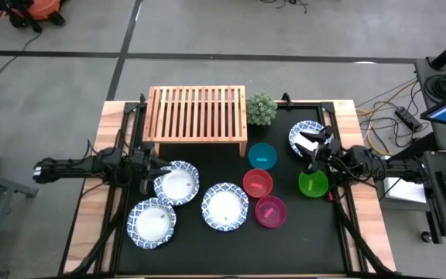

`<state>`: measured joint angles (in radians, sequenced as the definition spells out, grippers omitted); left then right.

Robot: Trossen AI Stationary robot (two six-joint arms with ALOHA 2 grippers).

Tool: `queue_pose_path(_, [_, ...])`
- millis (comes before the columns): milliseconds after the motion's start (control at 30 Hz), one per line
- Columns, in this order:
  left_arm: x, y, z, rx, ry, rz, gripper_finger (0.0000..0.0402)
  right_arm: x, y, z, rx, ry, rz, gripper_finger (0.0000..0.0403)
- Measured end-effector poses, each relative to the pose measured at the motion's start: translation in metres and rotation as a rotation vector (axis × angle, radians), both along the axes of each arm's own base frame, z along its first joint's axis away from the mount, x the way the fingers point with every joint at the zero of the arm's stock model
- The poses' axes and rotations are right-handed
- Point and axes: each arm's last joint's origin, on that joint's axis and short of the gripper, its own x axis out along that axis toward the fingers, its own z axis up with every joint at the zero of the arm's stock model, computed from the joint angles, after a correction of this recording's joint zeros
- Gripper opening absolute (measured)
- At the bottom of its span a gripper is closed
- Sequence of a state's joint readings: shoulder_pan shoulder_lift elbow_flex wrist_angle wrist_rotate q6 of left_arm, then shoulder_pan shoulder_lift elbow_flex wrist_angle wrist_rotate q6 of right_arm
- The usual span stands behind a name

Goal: Place and stack bowls onto a shelf

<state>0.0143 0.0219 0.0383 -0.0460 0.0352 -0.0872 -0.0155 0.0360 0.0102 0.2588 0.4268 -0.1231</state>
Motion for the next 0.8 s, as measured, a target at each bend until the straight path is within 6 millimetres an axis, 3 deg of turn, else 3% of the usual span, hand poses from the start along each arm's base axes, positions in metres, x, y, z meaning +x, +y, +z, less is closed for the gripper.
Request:
queue_pose_path(200, [0.000, 0.000, 0.001, -0.006, -0.008, 0.000, 0.0091, 0.000, 0.000, 0.000, 0.090, -0.049, 0.041, 0.0221])
queue_pose_path(433, [-0.002, 0.000, 0.023, -0.128, -0.232, -0.011, 0.0091, 0.000, 0.001, 0.007, 0.046, -0.076, 0.044, 0.0221])
queue_pose_path(800, [-0.007, 0.000, 0.040, -0.059, -0.426, 0.005, 0.0091, 0.013, -0.004, 0.053, 0.100, -0.055, -0.022, 0.0221])
